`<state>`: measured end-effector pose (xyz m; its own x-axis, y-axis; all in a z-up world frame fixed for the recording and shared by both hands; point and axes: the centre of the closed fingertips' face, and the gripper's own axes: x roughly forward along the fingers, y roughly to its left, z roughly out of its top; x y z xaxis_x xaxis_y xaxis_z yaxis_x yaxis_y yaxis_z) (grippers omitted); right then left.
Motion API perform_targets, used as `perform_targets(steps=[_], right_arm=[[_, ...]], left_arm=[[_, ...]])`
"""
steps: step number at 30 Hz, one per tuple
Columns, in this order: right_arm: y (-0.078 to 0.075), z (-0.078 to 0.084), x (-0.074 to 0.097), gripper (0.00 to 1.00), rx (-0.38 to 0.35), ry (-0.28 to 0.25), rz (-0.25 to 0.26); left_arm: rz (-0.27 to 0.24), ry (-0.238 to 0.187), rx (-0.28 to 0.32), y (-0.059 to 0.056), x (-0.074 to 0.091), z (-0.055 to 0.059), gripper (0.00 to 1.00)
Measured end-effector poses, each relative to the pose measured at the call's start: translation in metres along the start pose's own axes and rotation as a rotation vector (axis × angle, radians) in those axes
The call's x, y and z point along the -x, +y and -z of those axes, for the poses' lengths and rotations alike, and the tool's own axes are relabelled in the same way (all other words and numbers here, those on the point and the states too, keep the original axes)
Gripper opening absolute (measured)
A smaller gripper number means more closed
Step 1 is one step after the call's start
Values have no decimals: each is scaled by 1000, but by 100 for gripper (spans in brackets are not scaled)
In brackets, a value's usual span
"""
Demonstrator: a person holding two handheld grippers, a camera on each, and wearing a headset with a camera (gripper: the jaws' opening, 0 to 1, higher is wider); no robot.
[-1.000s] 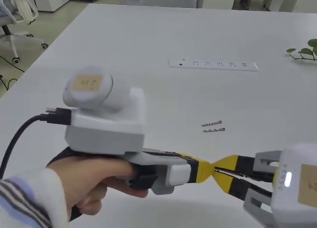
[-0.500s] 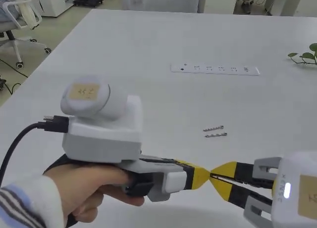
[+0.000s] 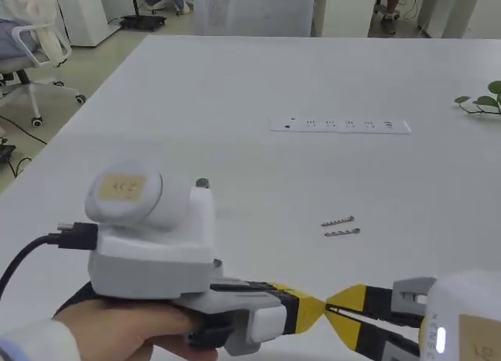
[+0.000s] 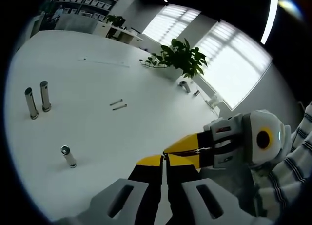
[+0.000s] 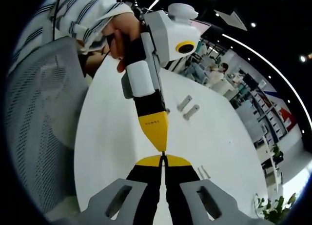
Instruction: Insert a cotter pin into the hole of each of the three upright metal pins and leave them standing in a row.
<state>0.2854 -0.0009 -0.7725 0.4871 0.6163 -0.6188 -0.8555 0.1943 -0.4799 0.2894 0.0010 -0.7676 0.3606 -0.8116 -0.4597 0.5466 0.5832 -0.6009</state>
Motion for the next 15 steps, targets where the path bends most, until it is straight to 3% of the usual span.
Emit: perform_targets(steps=[3,15], right_arm=[[-1,1,0,2,-2,5,0],[0,1,1,3,-23,4,-17]], left_arm=[[1,-9,84,1,-2,0,0],[6,-6,26,1,-2,-1,0]])
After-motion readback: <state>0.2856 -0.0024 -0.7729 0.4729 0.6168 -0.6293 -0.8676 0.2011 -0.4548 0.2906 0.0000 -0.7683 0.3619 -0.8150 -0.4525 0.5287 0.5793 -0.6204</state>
